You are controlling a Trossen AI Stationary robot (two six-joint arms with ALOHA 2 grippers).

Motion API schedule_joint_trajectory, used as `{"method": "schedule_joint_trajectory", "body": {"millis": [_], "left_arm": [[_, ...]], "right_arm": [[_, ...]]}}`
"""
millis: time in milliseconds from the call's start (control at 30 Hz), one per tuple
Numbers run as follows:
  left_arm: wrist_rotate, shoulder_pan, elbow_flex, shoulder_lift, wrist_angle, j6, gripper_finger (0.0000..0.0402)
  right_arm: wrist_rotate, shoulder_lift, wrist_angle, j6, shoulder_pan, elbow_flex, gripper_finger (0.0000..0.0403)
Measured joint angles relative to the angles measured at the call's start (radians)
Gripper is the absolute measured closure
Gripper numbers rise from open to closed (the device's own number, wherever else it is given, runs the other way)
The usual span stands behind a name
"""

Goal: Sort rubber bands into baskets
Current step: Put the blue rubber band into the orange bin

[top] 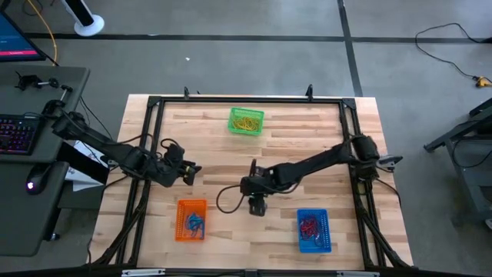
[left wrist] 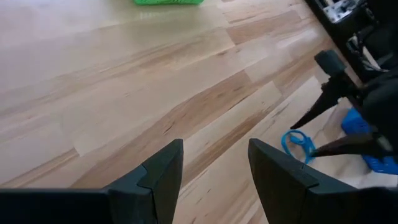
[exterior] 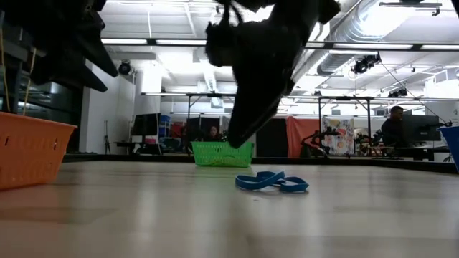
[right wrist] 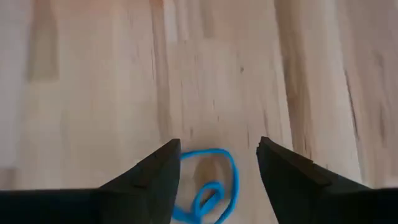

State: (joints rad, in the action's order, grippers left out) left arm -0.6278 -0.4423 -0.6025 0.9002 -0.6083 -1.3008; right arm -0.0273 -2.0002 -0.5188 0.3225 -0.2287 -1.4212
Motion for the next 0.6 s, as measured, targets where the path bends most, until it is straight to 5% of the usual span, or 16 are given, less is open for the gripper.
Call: {"method": "schedule_joint_trajectory", "body": {"millis": [233, 600], "left_arm": [[0.041, 0.000, 0.000, 0.039, 0.021, -0.042, 0.0227], [0.061, -0.001, 0.000, 0.045, 0.036, -0.059, 0.0227]], "right_arm": [[-0.024, -0.095, -0.131, -0.248, 0.000, -0.073, 0.0232], [-0.042, -0.131, -0.112, -0.304, 0.001, -0.074, 0.0266]]}}
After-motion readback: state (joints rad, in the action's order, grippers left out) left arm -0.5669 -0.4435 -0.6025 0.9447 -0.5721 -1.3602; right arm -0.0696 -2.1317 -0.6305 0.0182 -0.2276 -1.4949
